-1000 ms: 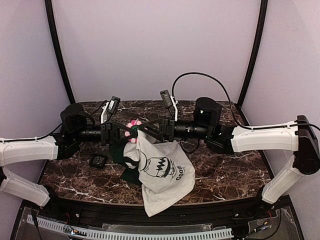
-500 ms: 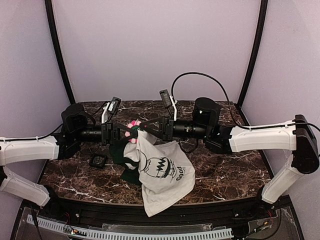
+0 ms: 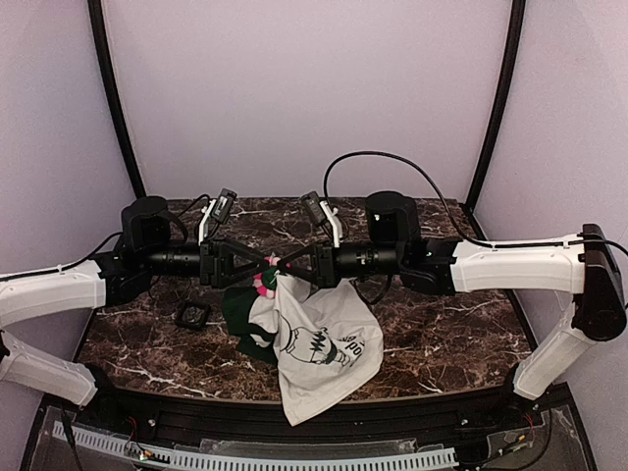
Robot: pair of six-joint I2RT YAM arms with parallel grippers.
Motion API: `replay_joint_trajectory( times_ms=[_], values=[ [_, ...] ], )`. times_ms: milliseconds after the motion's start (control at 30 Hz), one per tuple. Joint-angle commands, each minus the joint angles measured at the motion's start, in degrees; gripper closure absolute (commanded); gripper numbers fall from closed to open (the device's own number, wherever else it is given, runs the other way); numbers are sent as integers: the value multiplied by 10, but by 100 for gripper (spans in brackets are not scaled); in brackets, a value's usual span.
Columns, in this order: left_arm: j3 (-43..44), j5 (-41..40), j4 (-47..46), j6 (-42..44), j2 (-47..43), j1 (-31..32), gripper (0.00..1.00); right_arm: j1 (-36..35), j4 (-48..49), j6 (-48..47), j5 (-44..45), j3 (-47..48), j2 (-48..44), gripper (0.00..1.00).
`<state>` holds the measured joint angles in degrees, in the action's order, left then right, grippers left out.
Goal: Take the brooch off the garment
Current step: Open the brooch on the crumpled clothing.
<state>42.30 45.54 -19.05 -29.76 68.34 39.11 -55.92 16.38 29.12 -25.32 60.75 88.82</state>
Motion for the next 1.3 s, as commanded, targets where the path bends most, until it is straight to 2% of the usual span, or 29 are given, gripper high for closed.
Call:
replay_joint_trajectory(
  times_ms=[0,100,200,333,467,633,800,967,1033,1267],
  values=[
    [25,-14,71,43,-2,1,23,4,-59,-40,-28,25,-16,100],
    [42,-12,110,68,14,1,31,5,-68,-44,-45,33,-11,100],
    [54,-15,143,92,22,7,34,5,-68,-45,-51,36,-9,100],
    [65,-22,180,115,29,15,44,6,-72,-48,-59,45,-4,100],
    [62,-16,180,114,32,18,57,6,-87,-57,-61,55,1,100],
    [56,-15,171,107,32,20,69,7,-96,-61,-60,60,0,100],
    [49,-7,148,93,35,21,87,7,-97,-61,-60,63,3,100],
    [42,-1,124,76,35,22,97,8,-96,-58,-60,63,2,100],
    [37,0,106,64,34,22,99,7,-92,-56,-58,61,-1,93],
    [-8,-24,-13,-16,22,22,99,8,-39,-26,-19,15,-38,44]
  ],
)
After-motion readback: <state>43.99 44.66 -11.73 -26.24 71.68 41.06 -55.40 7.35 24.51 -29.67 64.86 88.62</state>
